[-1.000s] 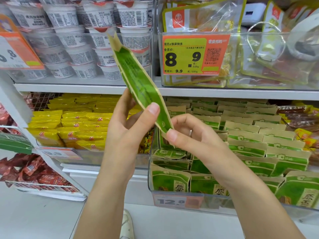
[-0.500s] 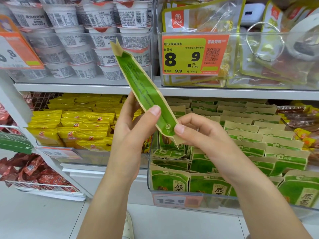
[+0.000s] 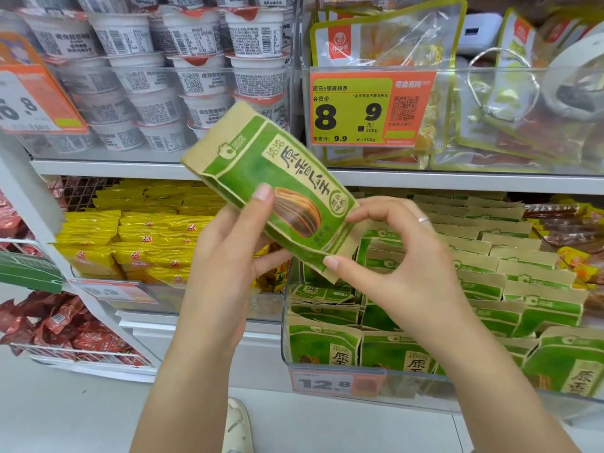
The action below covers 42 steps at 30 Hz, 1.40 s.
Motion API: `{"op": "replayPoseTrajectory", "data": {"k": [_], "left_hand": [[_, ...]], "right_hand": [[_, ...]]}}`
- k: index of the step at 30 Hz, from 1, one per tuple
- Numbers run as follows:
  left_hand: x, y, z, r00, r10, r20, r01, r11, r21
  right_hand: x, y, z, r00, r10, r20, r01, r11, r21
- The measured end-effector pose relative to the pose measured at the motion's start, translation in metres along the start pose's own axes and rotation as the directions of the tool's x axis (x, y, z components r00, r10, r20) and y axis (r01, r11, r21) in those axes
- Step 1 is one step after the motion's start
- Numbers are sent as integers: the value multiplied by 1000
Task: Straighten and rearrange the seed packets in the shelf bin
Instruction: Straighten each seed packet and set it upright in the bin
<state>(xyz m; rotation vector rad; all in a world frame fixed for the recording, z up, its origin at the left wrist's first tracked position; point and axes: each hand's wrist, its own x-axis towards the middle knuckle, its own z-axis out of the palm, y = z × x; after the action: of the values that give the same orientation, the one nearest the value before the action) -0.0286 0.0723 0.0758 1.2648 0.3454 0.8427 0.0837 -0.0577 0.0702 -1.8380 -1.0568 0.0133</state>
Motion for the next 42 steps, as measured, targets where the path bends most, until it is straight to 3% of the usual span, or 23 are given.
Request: {"op": "replayPoseTrajectory", "data": {"k": [3, 8, 15, 22, 26, 27, 30, 32, 37, 39, 42], "left_hand": [[1, 1, -4, 997, 63, -39, -61, 998, 28], [4, 0, -6, 977, 212, 11, -212, 973, 93], [15, -9, 5, 927, 338, 162, -373, 879, 296], [27, -31, -5, 941, 236, 243, -332, 784, 525], [30, -47, -10, 962, 122, 244, -253, 735, 629], [31, -51, -11, 964, 93, 248, -241, 699, 673], [33, -58, -10, 962, 75, 263, -270, 419, 867], [33, -56, -8, 962, 96, 255, -272, 296, 915], [25, -27, -10, 957, 212, 201, -249, 235, 940], [20, -10, -14, 964, 123, 235, -255, 188, 948], [17, 0, -14, 951, -128, 281, -266, 127, 956]], "right_hand": [[-1, -1, 1, 997, -73, -24, 72, 995, -63], [8, 2, -12, 998, 51, 48, -60, 973, 225], [29, 12, -23, 996, -3, 86, -10, 988, 152], [35, 23, -12, 957, 136, 255, -95, 981, -167], [39, 25, -10, 965, 135, 224, -105, 984, -143], [39, 26, -10, 967, 130, 217, -95, 982, -163], [40, 30, -8, 961, 163, 222, -88, 945, -314], [40, 31, -5, 962, 178, 209, -83, 914, -397], [40, 26, -4, 971, 148, 189, -50, 895, -443], [41, 26, -3, 974, 150, 168, -54, 878, -475], [44, 27, 0, 979, 154, 135, -71, 875, -479]]}}
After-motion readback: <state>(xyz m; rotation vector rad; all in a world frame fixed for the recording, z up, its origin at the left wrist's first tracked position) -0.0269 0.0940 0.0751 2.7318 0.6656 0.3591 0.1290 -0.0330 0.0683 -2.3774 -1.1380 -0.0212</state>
